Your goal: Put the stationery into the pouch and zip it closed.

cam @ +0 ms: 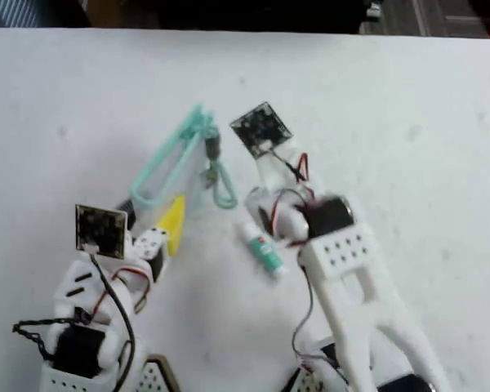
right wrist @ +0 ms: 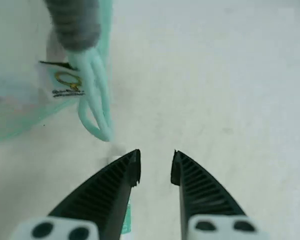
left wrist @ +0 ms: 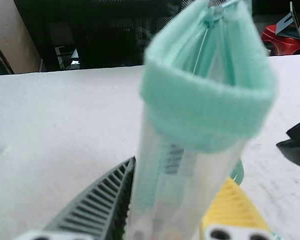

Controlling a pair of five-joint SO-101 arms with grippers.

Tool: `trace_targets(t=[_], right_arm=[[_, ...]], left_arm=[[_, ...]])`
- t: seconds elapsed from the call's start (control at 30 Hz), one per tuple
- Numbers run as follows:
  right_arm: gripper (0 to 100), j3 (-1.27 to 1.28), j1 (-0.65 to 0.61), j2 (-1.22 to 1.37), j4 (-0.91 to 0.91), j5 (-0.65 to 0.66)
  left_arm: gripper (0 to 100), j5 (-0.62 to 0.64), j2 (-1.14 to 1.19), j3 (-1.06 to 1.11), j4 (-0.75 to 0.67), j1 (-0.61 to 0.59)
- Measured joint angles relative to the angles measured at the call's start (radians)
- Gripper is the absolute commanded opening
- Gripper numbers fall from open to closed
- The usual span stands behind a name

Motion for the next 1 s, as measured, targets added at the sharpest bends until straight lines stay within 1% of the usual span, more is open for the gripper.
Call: trace_targets(t=[0.07, 0.17, 0.23, 0.47, 0.57, 0.77, 1.0], right_arm=[[11.2, -0.035, -0.002, 0.092, 0.028, 0.002], [17.6, -0.057, -0.005, 0.204, 0.041, 0.02], [19.7, -0.06, -0.005, 0.262, 0.043, 0.048], [19.7, -0.063, -0.014, 0.365, 0.043, 0.066], [19.7, -0.044, -0.049, 0.379, 0.043, 0.066], [19.7, 0.023, -0.135, 0.387, 0.017, 0.066], [19.7, 0.095, -0.13, 0.388, -0.058, 0.068]], left_arm=[[21, 0.0, 0.0, 0.0, 0.0, 0.0], [20, 0.0, 0.0, 0.0, 0.0, -0.008], [18, 0.0, 0.0, 0.0, -0.005, -0.025], [17, 0.003, 0.012, 0.0, -0.046, -0.089], [16, 0.002, 0.012, 0.0, -0.049, -0.094], [16, 0.005, 0.012, 0.0, -0.089, -0.198], [16, 0.006, 0.012, 0.0, -0.091, -0.207]])
